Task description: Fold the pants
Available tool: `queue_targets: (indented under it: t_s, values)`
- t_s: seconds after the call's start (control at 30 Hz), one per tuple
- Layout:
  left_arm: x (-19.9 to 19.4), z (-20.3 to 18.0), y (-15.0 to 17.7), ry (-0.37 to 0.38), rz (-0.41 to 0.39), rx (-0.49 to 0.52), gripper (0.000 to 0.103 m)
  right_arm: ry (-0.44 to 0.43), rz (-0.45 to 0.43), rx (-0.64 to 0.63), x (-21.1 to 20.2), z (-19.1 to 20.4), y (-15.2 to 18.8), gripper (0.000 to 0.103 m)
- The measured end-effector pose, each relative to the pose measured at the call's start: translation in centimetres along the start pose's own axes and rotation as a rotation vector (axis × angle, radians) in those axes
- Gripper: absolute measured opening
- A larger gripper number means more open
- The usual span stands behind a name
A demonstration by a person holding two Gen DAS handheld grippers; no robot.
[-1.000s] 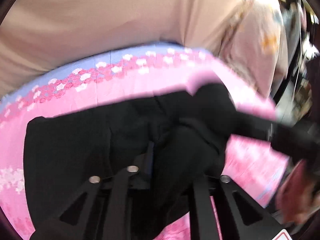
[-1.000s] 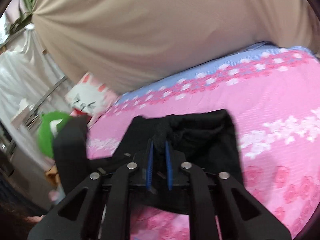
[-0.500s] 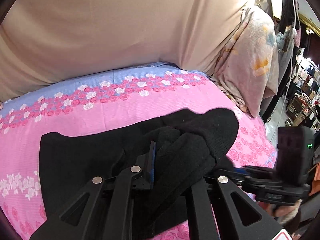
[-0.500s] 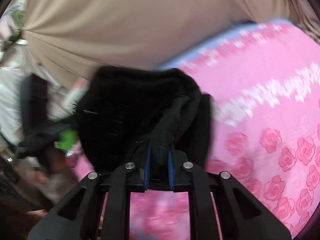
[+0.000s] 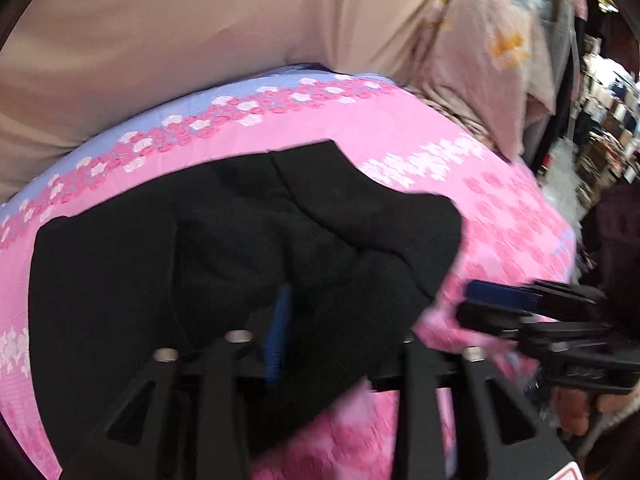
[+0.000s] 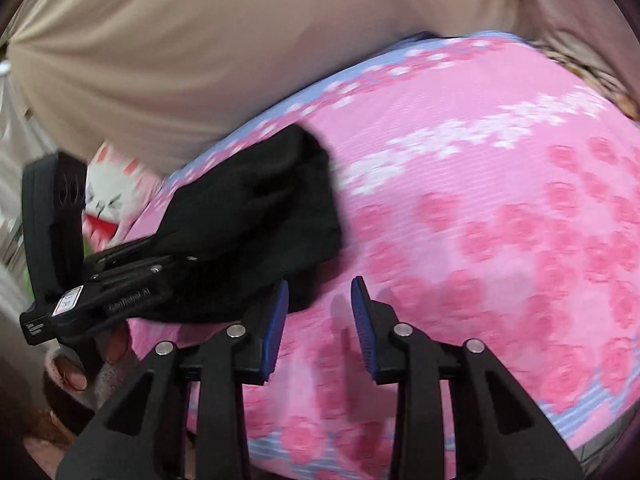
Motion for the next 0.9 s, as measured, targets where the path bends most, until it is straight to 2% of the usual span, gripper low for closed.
queue_targets:
  t_s: [0.03, 0.07, 0.1, 0.13, 0.17, 0.3, 0.4, 0.43, 0.47, 0.5, 0.53, 0.57, 0.63, 0.67, 0.73, 0.87, 0.9]
  values:
    - [-0.5, -0.1, 0.4, 0.026, 0.002, -0.003, 0.071, -0.007, 0.014, -0.013, 0.8, 0.6, 0.3, 0.032]
    - [-1.8, -0.3, 1.0, 0.059, -0.014, -0.012, 0.077, -0.013, 0.025, -0.024, 1.1, 1.0, 0.2, 0.03]
    - [-2.7, -0.3, 1.3, 0.067, -0.032, -0.011, 0.078, -0.014, 0.023, -0.034, 1.8, 1.2, -0.2, 0.026]
    - [-3.5, -0.2, 1.6, 0.066, -0.049, -0.005, 0.078, -0.011, 0.012, -0.046, 2.2, 1.3, -0.4, 0.007]
    - [-4.6, 0.2, 1.8, 0.052, -0.07, -0.002, 0.078, -0.007, 0.007, -0.055, 2.3, 1.1, -0.4, 0.0]
    - [-7.4, 4.0, 1.6, -0.014, -0.115, -0.081, 0.078, 0.115, -0.035, -0.04, -0.6, -1.6, -0.4, 0.0]
    - [-9.7, 9.1, 1.4, -0.081, -0.146, -0.197, 0.082, 0.298, -0.026, -0.006, -5.4, -5.5, 1.6, 0.0]
    - [-10.3, 10.8, 1.5, -0.087, -0.151, -0.241, 0.087, 0.381, 0.0, -0.005, -6.6, -6.8, 2.3, 0.0]
    - [-11.0, 13.2, 1.5, -0.084, -0.153, -0.314, 0.087, 0.4, 0.013, 0.008, -7.1, -7.4, 2.8, 0.003]
    - [-11.3, 15.3, 1.7, -0.065, -0.147, -0.387, 0.087, 0.381, 0.016, 0.036, -7.4, -7.6, 3.0, 0.004]
    - [-11.2, 17.2, 1.9, -0.028, -0.131, -0.463, 0.087, 0.308, -0.005, 0.09, -7.2, -7.1, 2.5, 0.011]
    - [-10.9, 18.7, 2.1, 0.003, -0.114, -0.525, 0.087, 0.222, -0.033, 0.133, -6.8, -6.3, 2.0, 0.046]
    - [-10.1, 21.2, 2.9, 0.052, -0.092, -0.639, 0.087, 0.082, -0.073, 0.178, -5.5, -4.5, 0.7, 0.096]
    - [-9.5, 22.4, 3.5, 0.059, -0.074, -0.687, 0.087, 0.006, -0.074, 0.18, -4.4, -3.3, 0.2, 0.096]
    - [-8.3, 23.4, 5.0, 0.064, -0.038, -0.733, 0.087, -0.126, -0.022, 0.185, -1.5, -0.7, -0.4, 0.096]
    - [-6.9, 22.7, 7.3, 0.125, 0.035, -0.761, 0.088, -0.172, 0.046, 0.206, 2.0, 0.9, -0.2, 0.096]
    - [-6.8, 22.6, 7.4, 0.133, 0.02, -0.765, 0.088, -0.172, 0.042, 0.204, 2.1, 1.1, -0.3, 0.096]
Point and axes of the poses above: each gripper's, at about its wrist camera, not at the fingertips, and x roughly the way its jaws point, z to its left, y to its underside, the point moved 8 cm from there along x, roughly the way its jaws point, and after that the axes turned 10 degrees about -x, right-handed, at the moved point
